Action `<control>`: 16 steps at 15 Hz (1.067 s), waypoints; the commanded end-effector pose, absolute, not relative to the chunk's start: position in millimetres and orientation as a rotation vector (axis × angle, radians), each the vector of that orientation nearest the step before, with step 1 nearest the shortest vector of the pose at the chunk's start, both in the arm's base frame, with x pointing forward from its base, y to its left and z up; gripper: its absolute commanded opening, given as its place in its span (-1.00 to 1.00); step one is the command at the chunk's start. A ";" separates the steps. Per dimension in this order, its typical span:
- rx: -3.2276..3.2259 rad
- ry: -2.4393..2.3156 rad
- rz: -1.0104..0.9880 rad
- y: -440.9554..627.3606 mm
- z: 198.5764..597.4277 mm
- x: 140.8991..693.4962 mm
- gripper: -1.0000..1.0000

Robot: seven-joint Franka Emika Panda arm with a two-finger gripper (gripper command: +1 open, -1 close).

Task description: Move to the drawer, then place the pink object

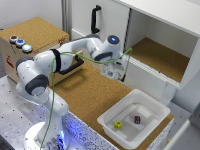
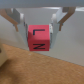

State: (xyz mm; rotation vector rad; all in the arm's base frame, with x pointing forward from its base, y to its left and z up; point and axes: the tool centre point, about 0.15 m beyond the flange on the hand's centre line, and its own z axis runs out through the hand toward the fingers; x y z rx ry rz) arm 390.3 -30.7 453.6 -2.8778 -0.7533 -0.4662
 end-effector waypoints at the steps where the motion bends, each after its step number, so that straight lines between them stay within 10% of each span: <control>1: -2.869 -1.030 -0.475 92.9 456.7 364.2 -1.00; 16: -2.195 -2.138 -0.026 313.7 411.4 289.5 -1.00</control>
